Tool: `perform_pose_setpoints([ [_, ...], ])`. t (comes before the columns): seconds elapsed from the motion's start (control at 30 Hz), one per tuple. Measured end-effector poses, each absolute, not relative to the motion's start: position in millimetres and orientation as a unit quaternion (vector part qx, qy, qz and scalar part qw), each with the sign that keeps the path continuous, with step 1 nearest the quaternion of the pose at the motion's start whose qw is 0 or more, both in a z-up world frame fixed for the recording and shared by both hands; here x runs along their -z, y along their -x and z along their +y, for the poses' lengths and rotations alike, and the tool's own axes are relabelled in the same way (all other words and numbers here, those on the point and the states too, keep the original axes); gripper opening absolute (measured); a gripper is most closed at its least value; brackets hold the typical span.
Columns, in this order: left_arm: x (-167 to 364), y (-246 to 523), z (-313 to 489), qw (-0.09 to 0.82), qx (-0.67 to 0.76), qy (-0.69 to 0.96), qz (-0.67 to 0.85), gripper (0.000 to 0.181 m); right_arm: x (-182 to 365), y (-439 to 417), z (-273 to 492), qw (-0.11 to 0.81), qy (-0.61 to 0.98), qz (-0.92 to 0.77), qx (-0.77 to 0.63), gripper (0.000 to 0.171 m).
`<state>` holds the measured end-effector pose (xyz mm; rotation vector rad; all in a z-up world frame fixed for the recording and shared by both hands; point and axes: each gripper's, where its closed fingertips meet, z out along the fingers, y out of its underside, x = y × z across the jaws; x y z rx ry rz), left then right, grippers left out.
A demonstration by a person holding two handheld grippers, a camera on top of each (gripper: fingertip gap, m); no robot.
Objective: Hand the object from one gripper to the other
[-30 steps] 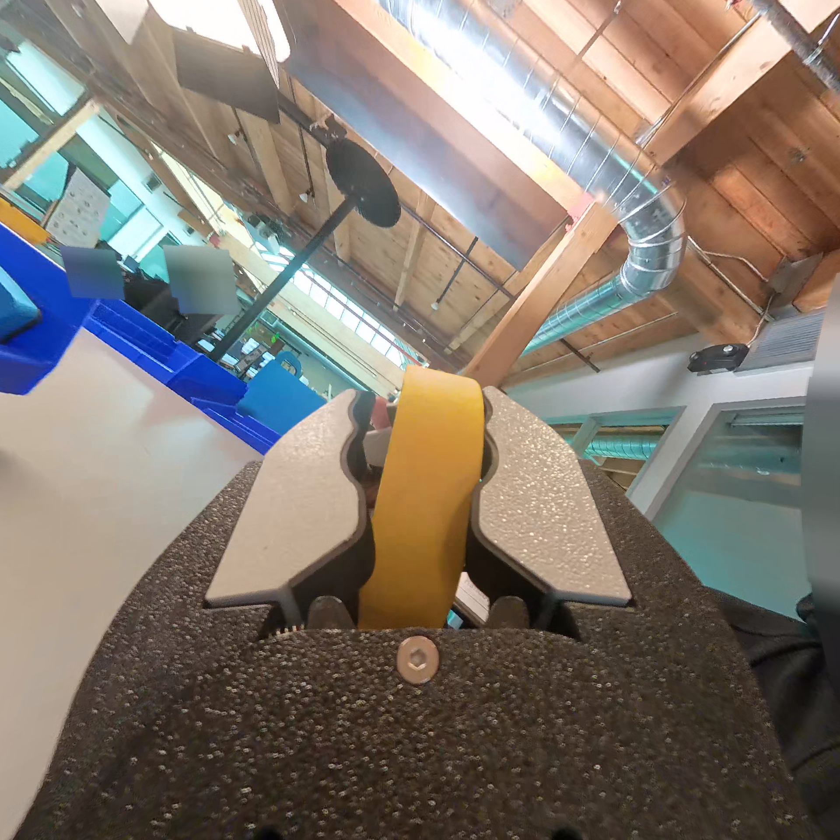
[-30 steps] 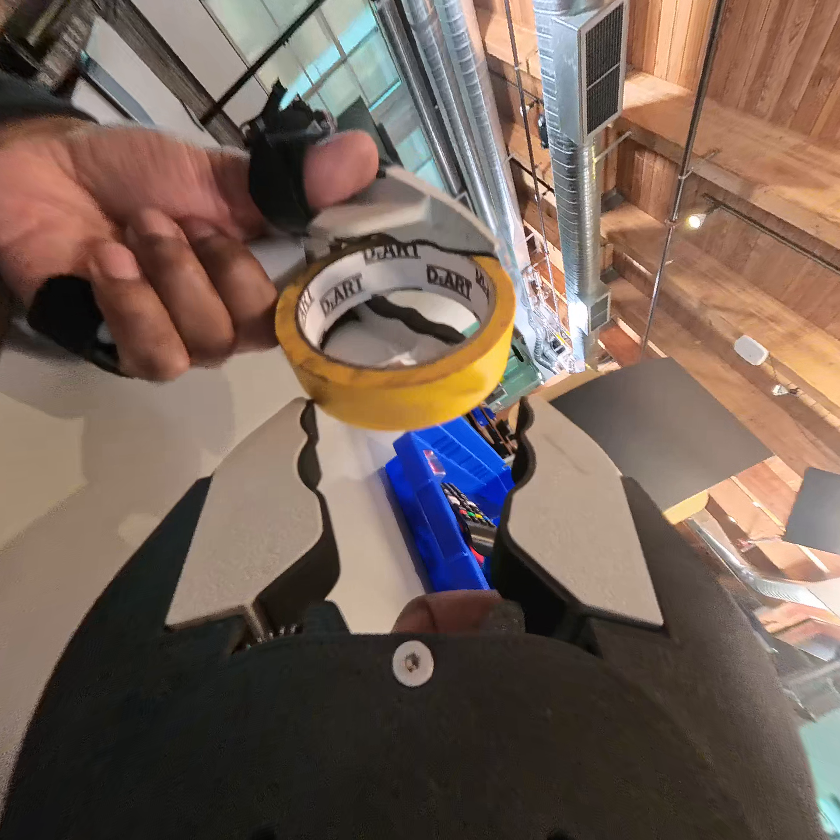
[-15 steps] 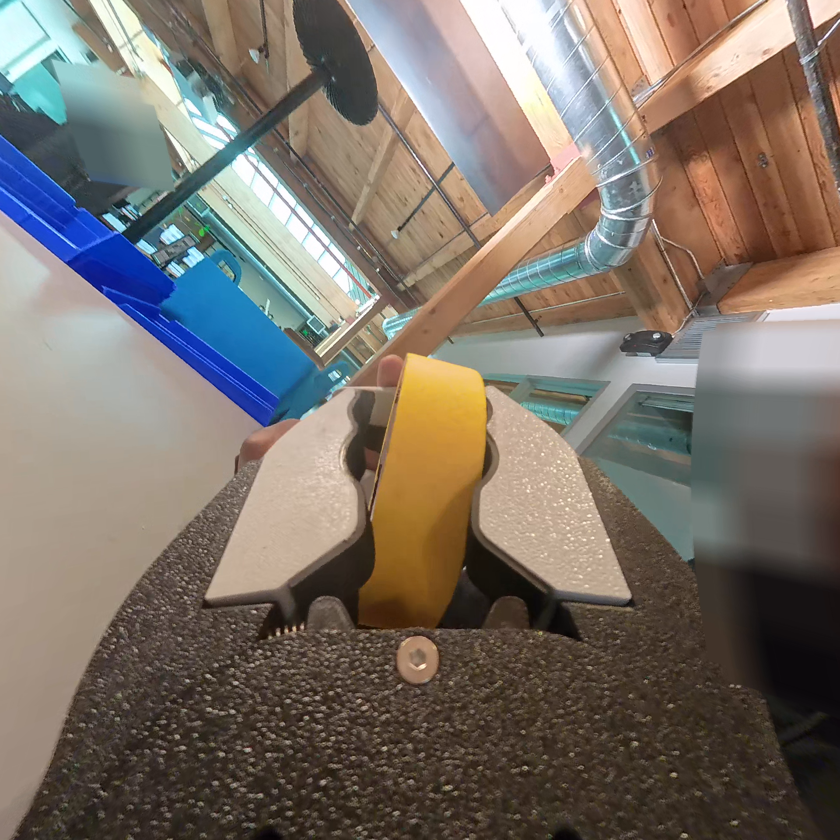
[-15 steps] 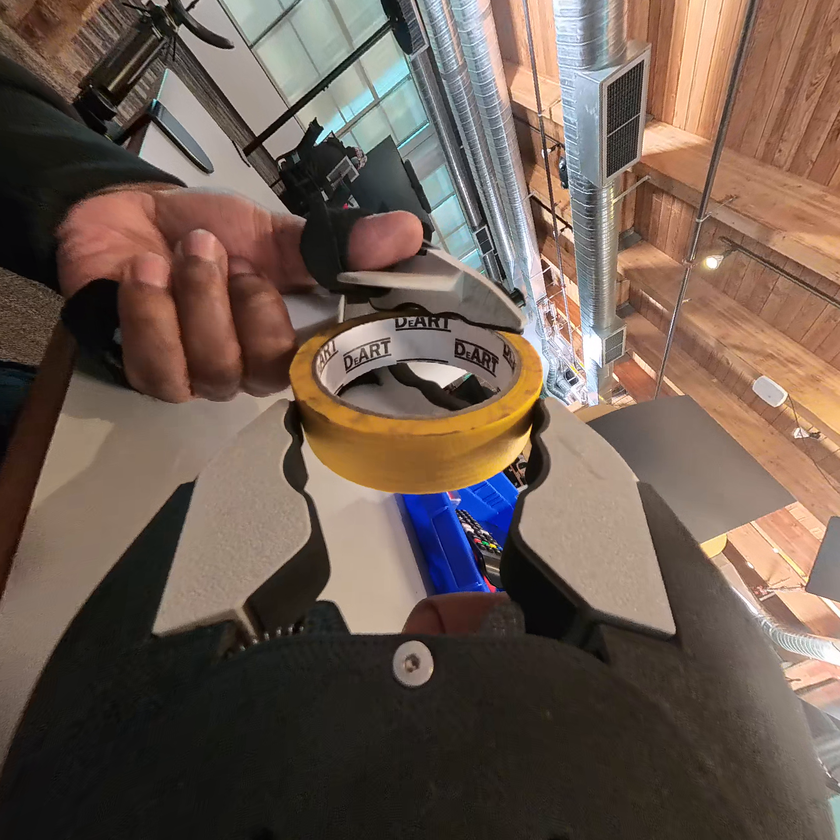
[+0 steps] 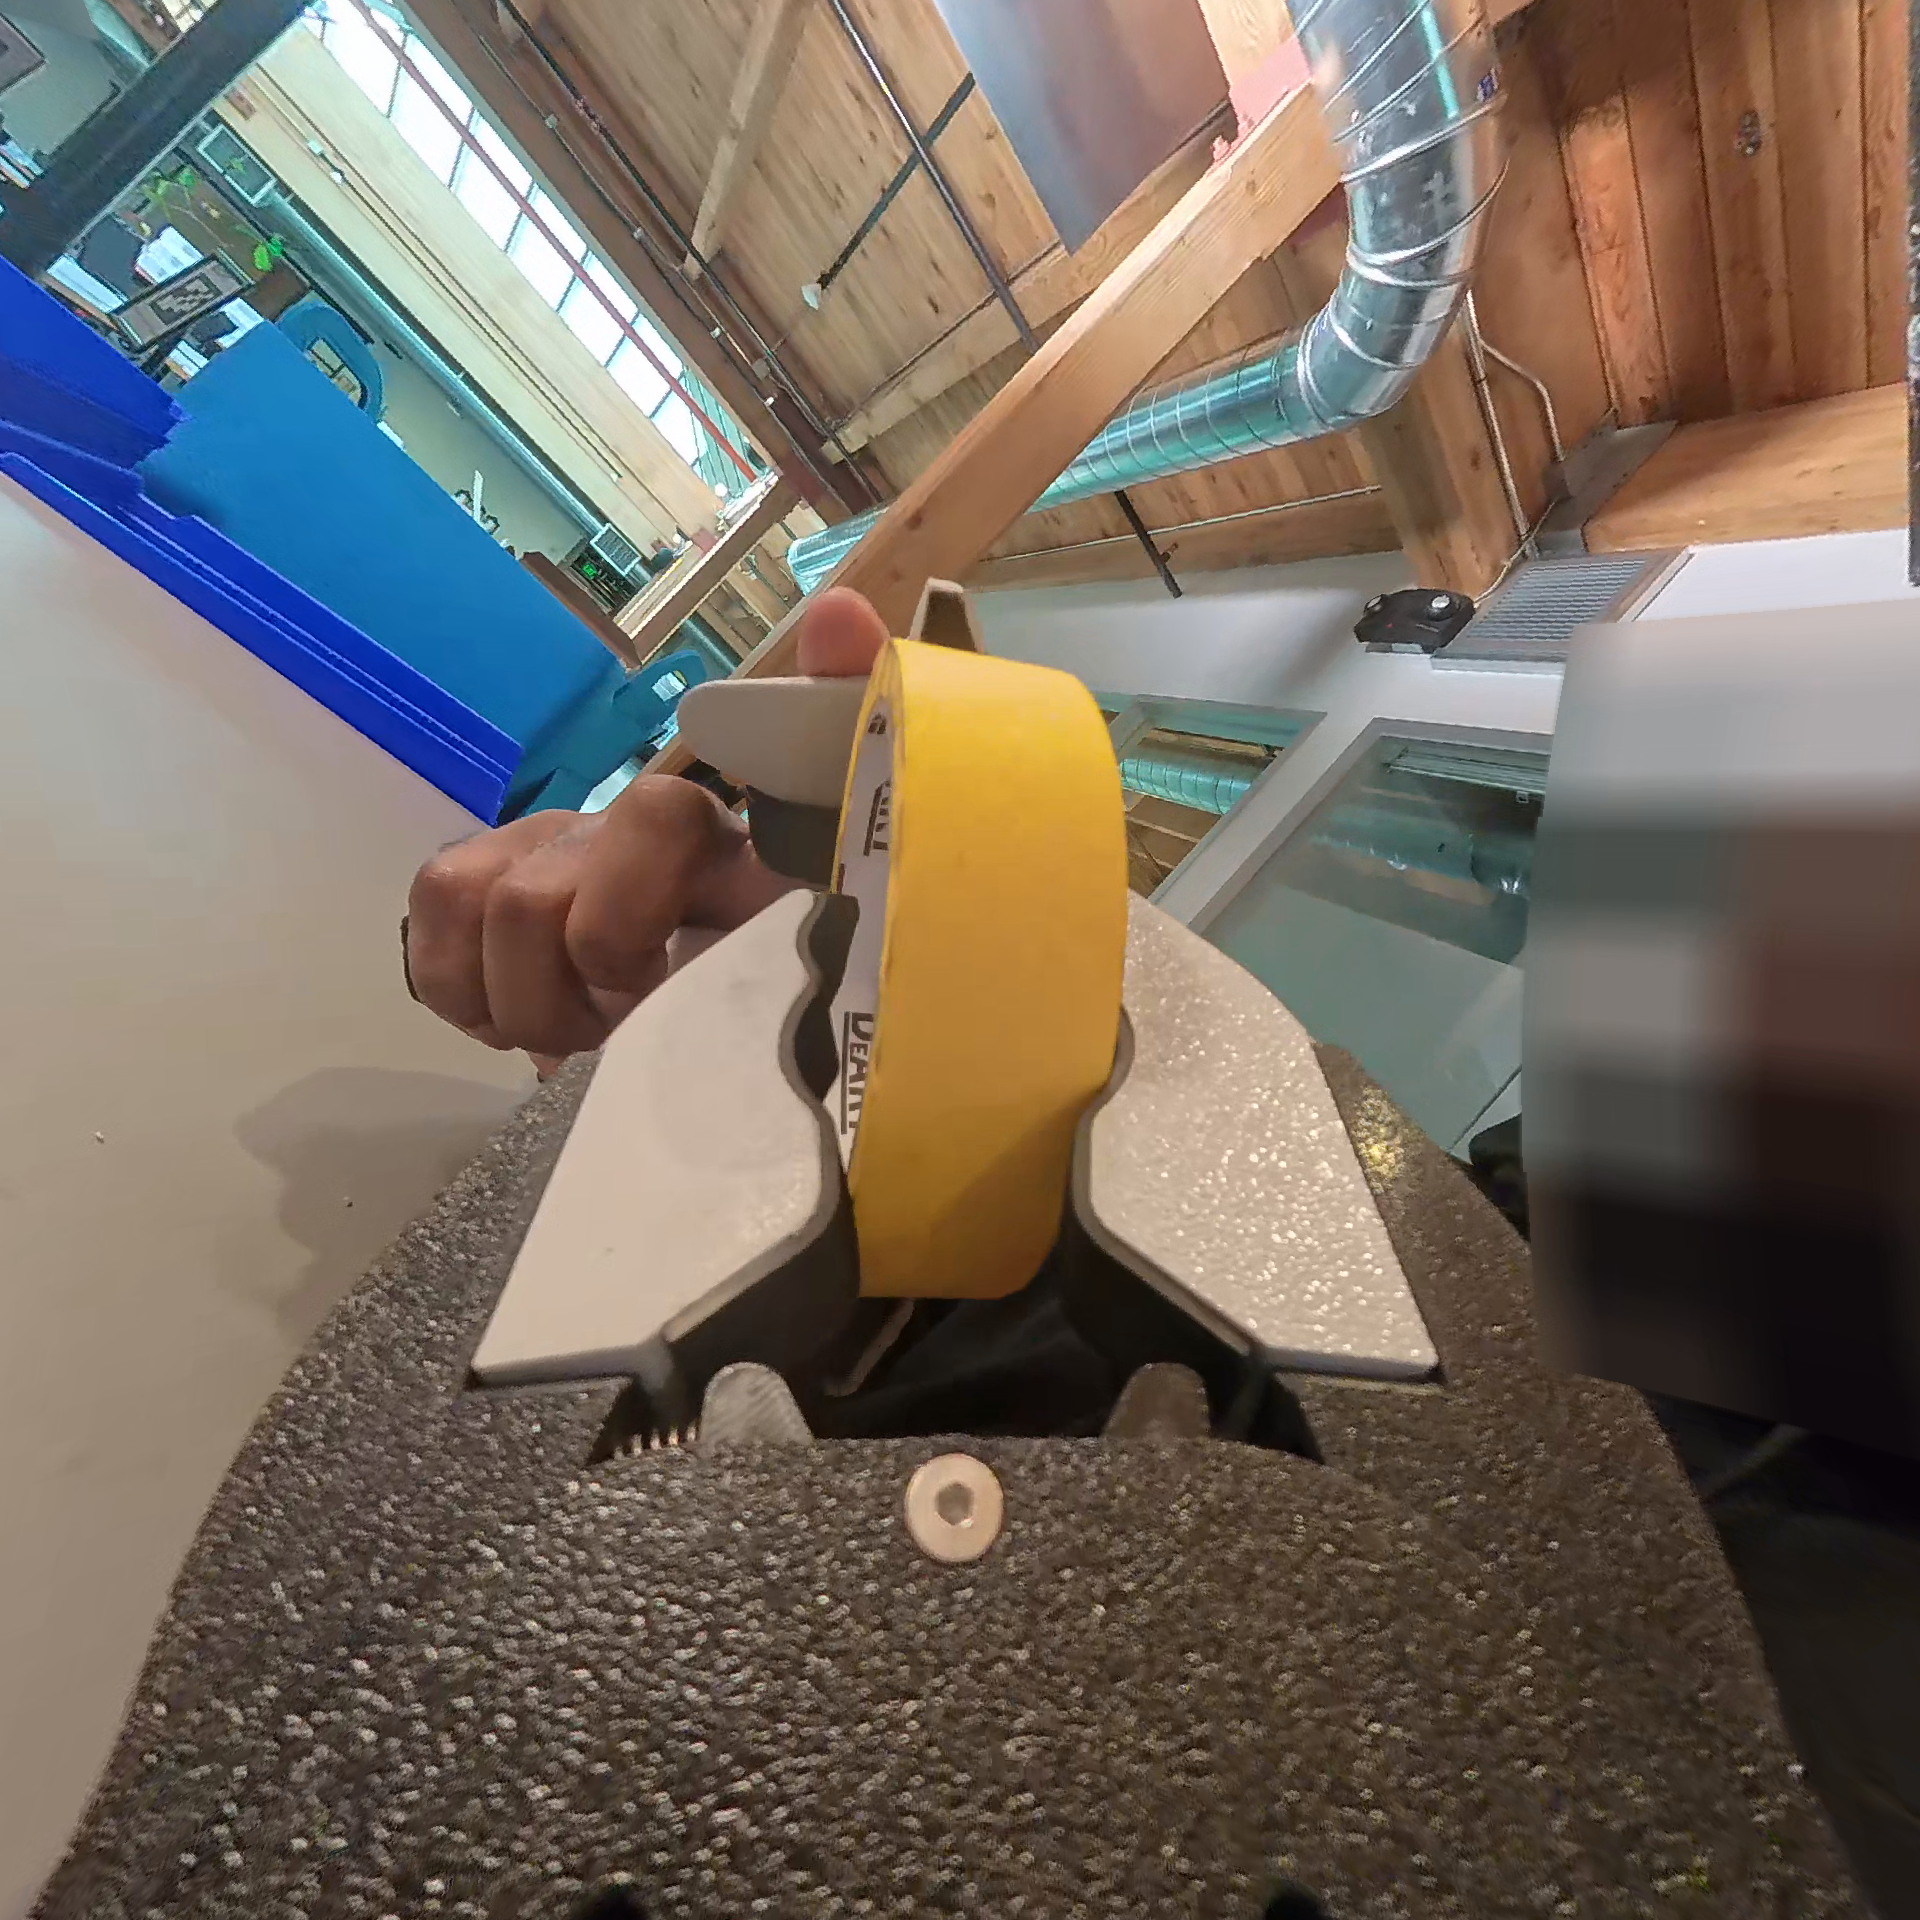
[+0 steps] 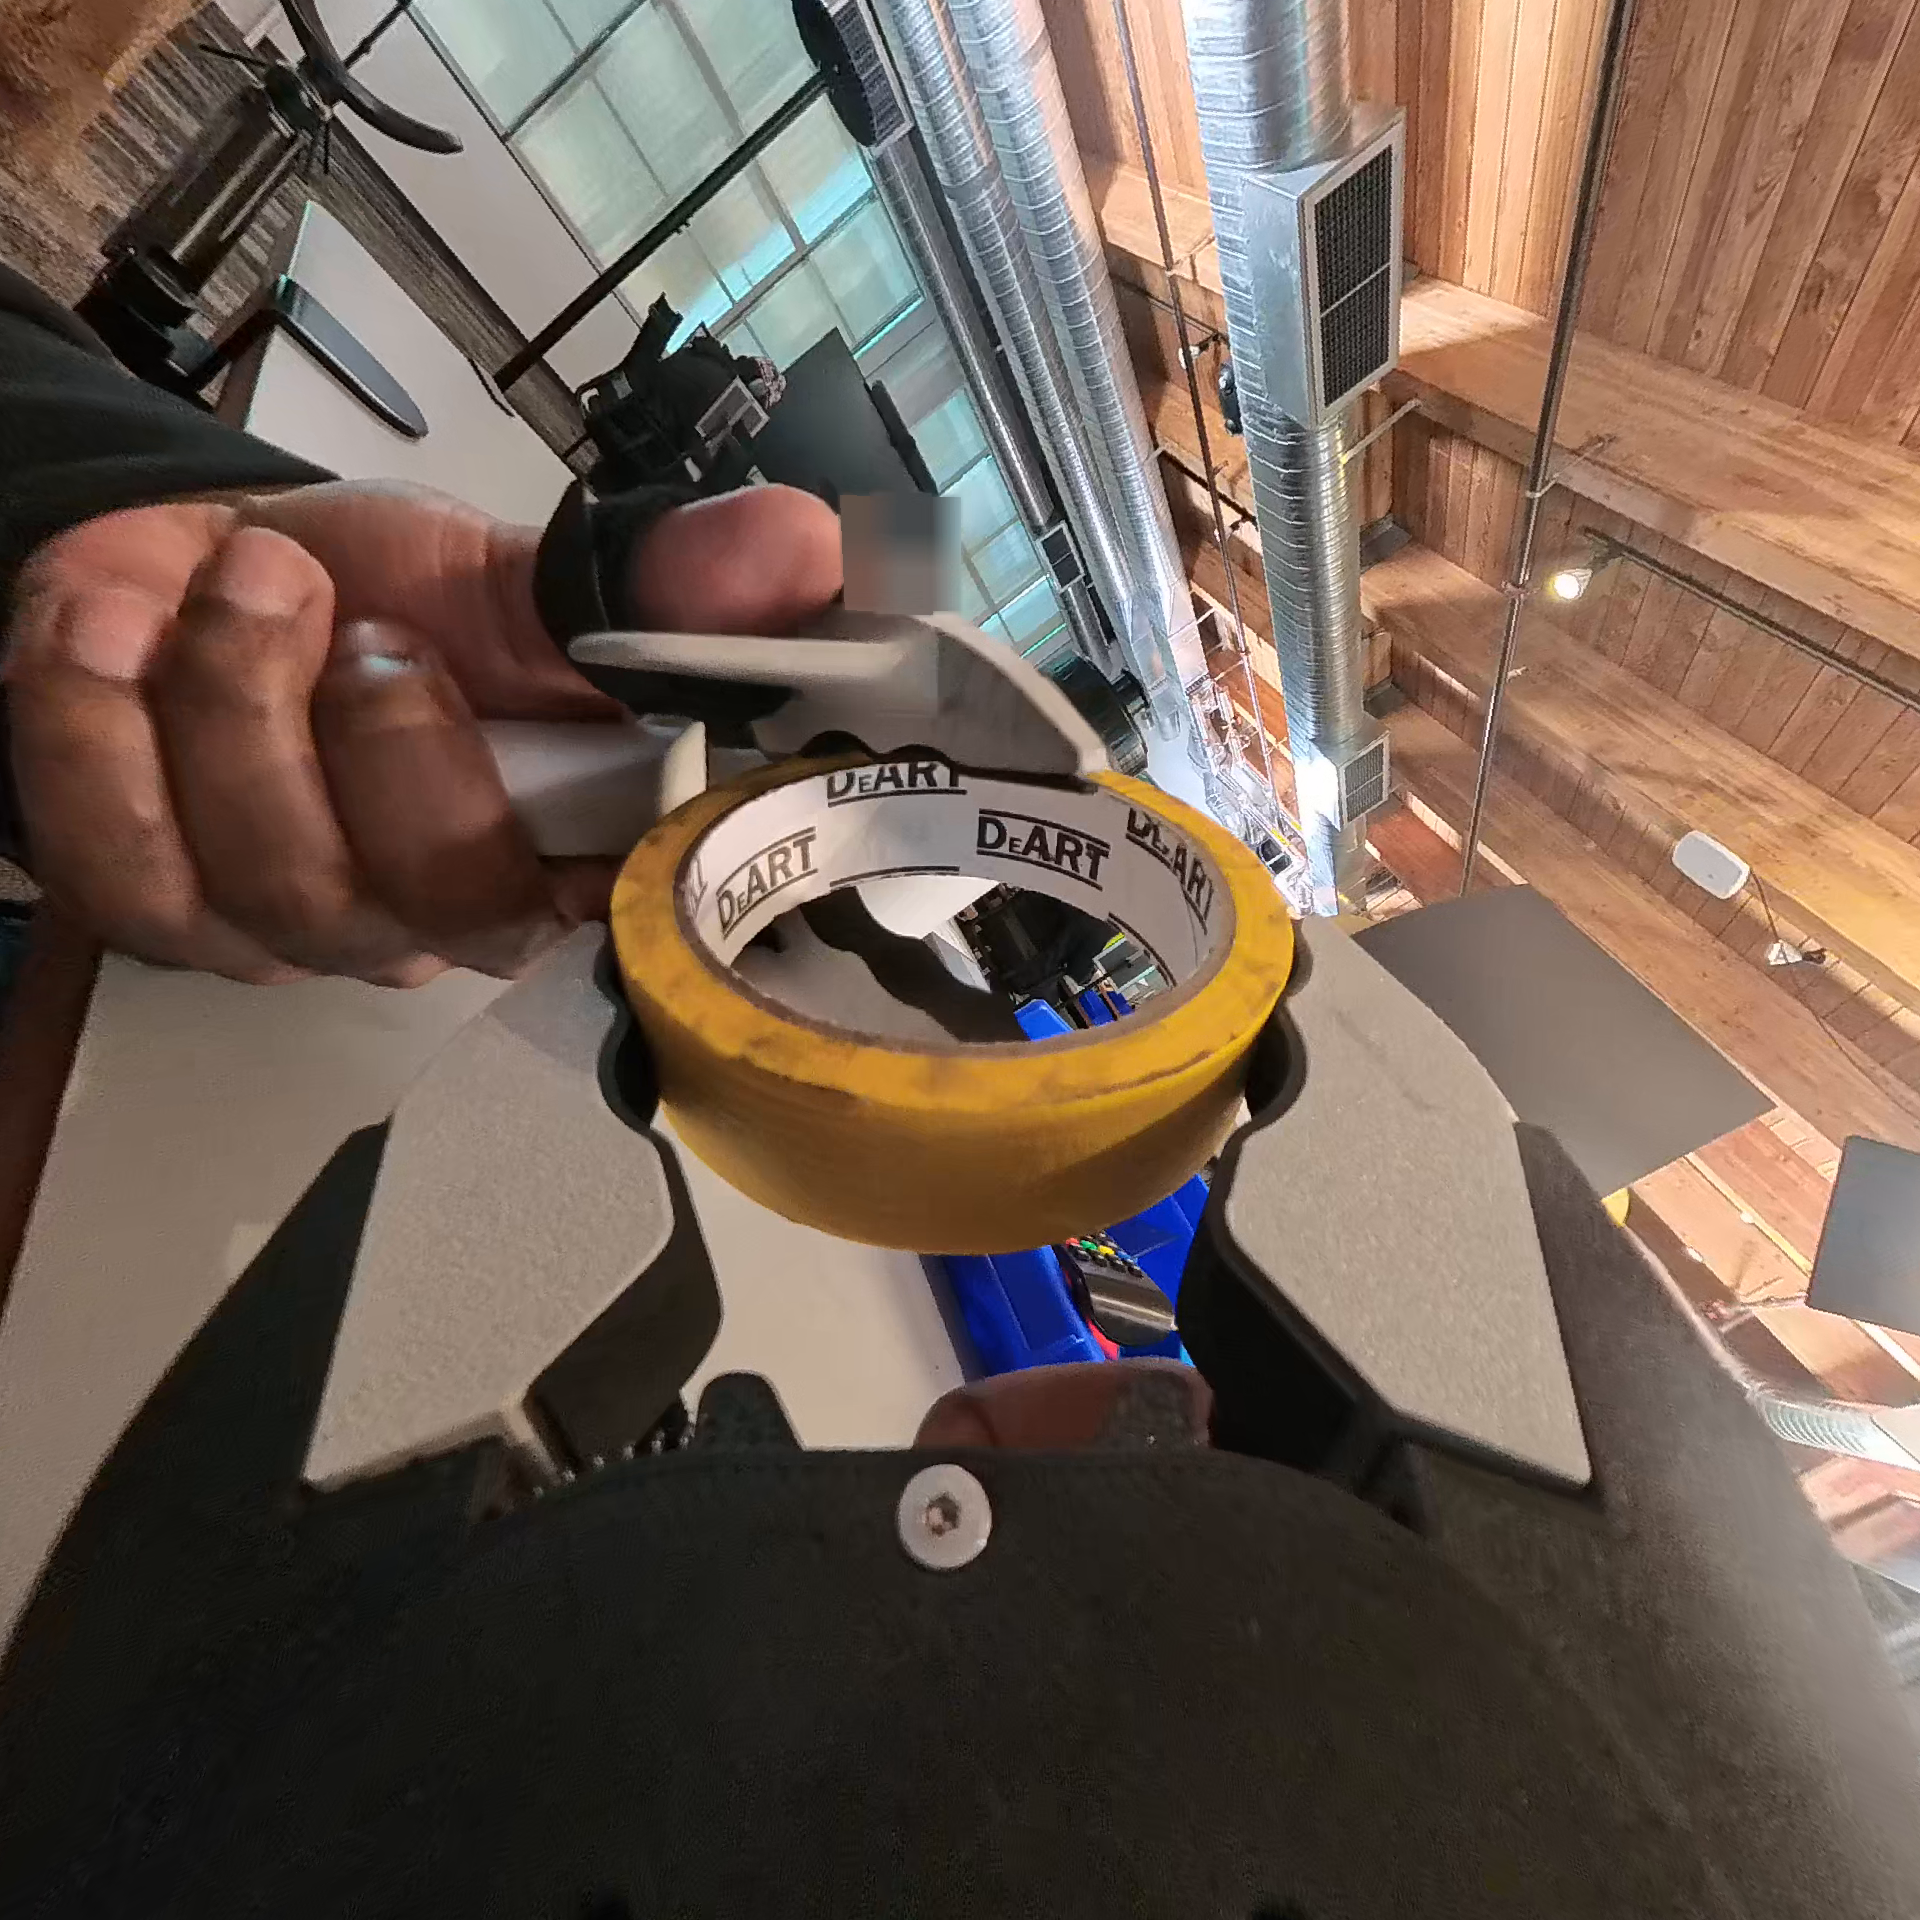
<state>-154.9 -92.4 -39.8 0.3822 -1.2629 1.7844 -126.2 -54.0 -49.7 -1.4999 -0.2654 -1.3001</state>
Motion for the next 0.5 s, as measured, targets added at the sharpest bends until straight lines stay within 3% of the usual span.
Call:
perform_pose_setpoints([
  [0.27,44.8,146.9,-92.6,0.399,-0.726,-0.161,-0.536,0.048,51.0,122.2,-53.8,0.526,0.646,-0.098,0.545,0.113],
  [0.5,55.7,148.4,-87.5,0.182,-0.734,-0.068,-0.651,0.082,43.4,121.5,-59.5,0.571,0.651,-0.059,0.497,0.113],
])
